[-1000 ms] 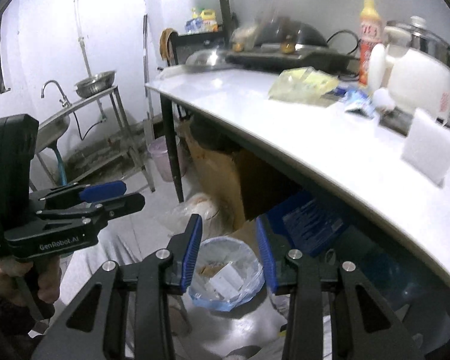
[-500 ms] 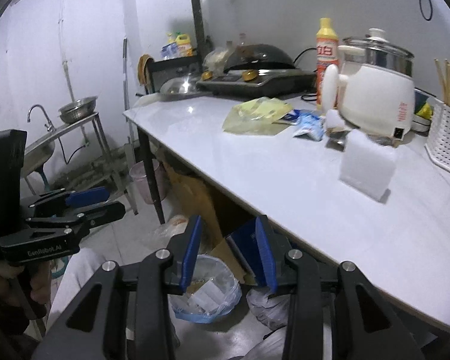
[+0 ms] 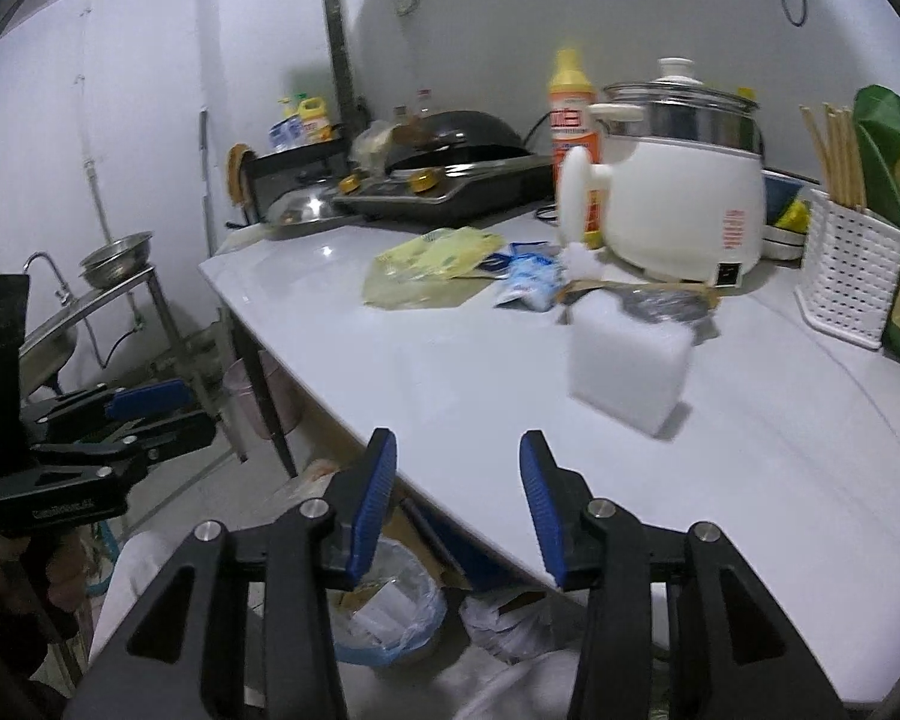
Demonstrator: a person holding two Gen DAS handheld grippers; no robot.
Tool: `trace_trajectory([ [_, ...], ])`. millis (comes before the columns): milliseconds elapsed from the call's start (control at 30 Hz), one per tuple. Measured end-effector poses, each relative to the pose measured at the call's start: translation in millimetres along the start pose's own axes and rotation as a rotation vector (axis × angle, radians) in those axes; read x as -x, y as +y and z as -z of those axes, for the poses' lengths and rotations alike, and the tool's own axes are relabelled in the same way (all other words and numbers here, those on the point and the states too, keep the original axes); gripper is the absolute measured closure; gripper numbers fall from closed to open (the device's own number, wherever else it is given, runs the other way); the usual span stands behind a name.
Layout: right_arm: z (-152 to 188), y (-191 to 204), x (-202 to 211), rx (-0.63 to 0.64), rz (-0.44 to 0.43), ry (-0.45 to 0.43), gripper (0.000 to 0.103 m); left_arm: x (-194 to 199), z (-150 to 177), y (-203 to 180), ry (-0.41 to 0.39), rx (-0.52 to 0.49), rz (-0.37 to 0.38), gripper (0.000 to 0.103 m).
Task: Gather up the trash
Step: 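Move the right gripper to the white foam block while the left approaches the yellow tissue pack, then close the right gripper on the foam block while the left grasps the tissue pack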
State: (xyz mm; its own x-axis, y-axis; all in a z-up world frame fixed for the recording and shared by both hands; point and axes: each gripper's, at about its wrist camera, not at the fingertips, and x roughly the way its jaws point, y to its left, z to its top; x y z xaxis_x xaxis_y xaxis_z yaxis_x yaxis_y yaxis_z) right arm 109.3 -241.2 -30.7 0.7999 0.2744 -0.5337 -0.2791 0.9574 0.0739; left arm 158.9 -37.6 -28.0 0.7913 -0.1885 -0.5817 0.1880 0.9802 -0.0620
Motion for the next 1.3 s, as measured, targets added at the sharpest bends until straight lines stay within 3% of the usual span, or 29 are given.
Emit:
trace_trajectory([
  [233, -21, -28, -5, -0.015, 0.061, -0.003, 0.062, -17, -21, -3, 0.004, -0.006, 0.012, 0.044],
  [333, -29, -39, -8, -0.024, 0.087, -0.006, 0.052, -24, -33, -4, -0.001, -0.004, 0.019, 0.043],
  [667, -44, -62, -33, -0.050, 0.141, 0.038, 0.042, -57, -62, -1, 0.002, 0.004, 0.045, 0.040],
  [1100, -51, -69, -75, -0.059, 0.099, 0.110, 0.042, -102, -88, 9, 0.020, 0.008, 0.042, 0.035],
  [1300, -54, -69, -80, -0.054, 0.071, 0.112, 0.052, -117, -98, 17, 0.022, 0.013, 0.029, 0.034],
])
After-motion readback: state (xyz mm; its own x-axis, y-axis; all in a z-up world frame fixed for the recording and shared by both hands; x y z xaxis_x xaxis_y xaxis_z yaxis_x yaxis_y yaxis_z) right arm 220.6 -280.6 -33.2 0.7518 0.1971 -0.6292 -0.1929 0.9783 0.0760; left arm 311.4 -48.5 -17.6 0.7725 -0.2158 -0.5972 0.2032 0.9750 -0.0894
